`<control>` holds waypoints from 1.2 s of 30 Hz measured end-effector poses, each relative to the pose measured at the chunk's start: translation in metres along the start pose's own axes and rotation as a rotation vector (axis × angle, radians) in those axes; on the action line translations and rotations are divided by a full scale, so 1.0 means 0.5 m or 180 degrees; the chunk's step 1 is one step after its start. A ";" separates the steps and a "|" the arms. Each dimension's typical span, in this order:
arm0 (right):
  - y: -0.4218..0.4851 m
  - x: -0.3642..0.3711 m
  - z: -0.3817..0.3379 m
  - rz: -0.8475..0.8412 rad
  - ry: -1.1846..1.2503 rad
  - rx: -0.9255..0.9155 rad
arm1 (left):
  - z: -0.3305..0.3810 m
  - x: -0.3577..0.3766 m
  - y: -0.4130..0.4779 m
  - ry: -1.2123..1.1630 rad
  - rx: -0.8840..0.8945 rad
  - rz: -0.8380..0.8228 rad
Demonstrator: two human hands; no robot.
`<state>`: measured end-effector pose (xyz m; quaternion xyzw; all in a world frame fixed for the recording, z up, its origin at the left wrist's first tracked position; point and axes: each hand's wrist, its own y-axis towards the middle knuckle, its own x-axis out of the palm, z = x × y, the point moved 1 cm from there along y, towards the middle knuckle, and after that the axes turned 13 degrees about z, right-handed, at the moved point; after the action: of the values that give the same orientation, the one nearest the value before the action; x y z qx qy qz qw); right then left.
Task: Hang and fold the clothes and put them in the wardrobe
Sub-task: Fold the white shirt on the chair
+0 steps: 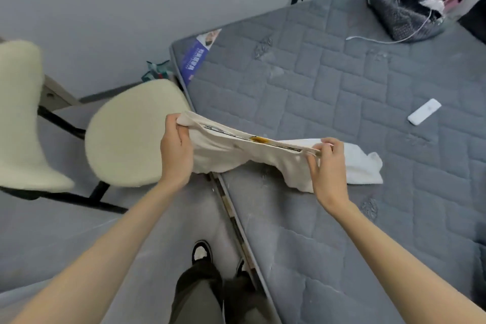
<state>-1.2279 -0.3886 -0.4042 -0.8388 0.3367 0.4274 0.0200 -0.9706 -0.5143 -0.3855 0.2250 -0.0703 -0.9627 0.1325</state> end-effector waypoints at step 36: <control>0.320 0.050 -0.773 -0.0157 -0.1323 -0.1178 | 0.115 -0.583 0.567 0.1320 0.1187 0.0173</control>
<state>-1.0389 -0.6500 -0.1371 -0.7304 0.2210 0.6440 -0.0545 -0.6816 -0.6970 -0.1582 0.4357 -0.2237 -0.8627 0.1261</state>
